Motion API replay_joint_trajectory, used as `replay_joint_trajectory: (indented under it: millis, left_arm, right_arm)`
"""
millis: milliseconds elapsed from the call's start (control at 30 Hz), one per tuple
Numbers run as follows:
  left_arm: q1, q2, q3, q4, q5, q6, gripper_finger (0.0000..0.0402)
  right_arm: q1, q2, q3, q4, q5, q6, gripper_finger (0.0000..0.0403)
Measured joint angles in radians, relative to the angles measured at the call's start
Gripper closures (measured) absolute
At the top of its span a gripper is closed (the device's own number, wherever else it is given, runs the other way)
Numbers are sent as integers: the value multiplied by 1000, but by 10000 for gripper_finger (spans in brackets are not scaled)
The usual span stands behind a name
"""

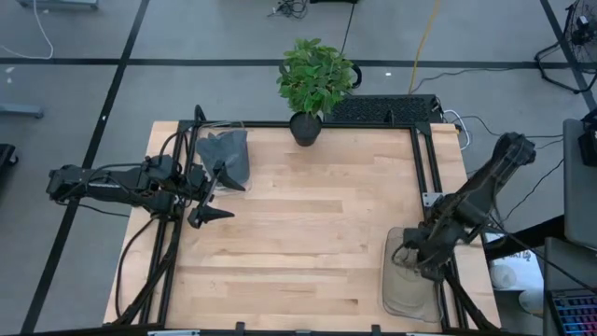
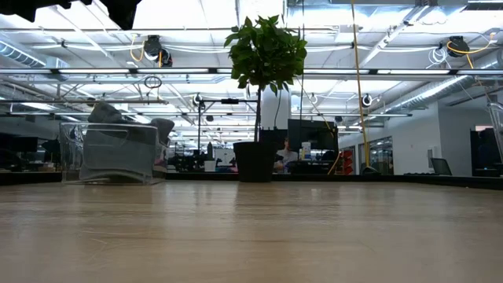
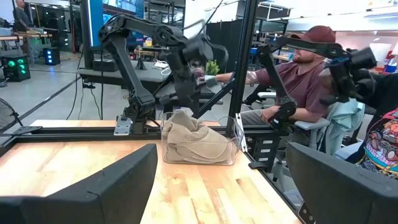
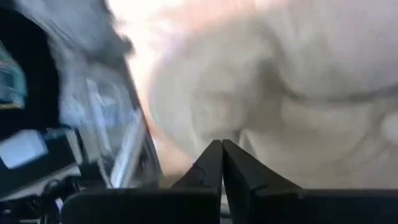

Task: Pick & Place hat
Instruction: Return to Home Position

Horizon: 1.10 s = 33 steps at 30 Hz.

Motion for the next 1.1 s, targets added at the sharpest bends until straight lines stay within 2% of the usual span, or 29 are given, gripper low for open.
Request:
replay_joint_trajectory:
  millis: [100,233,300,433,567,733,867,933,1033,1100]
  left_arm:
    - [0,0,0,0,0,0,41]
    - [0,0,0,0,0,0,41]
    - [0,0,0,0,0,0,41]
    - [0,0,0,5,0,0,41]
    - [8,-2,1,189,-8,-1,41]
    - [4,-1,2,310,1,-1,41]
    - [3,0,2,337,4,-46,41]
    - [8,-6,2,242,30,-16,41]
    - [10,-40,-5,-22,35,81,41]
    - [1,-39,-47,-30,22,98,41]
  right_arm:
    - [0,-89,2,56,189,-120,403]
    - [2,-209,-62,289,621,-426,403]
    - [-13,-261,-142,451,692,-605,403]
    - [-126,-343,-318,760,656,-852,403]
    - [-261,-404,-440,968,538,-994,403]
    - [-405,-441,-524,1034,419,-1052,403]
    - [-486,-476,-573,1035,423,-1082,403]
    - [-515,-508,-599,1034,414,-1085,403]
    - [-544,-576,-649,1038,393,-1088,403]
    - [-559,-628,-679,1034,396,-1081,403]
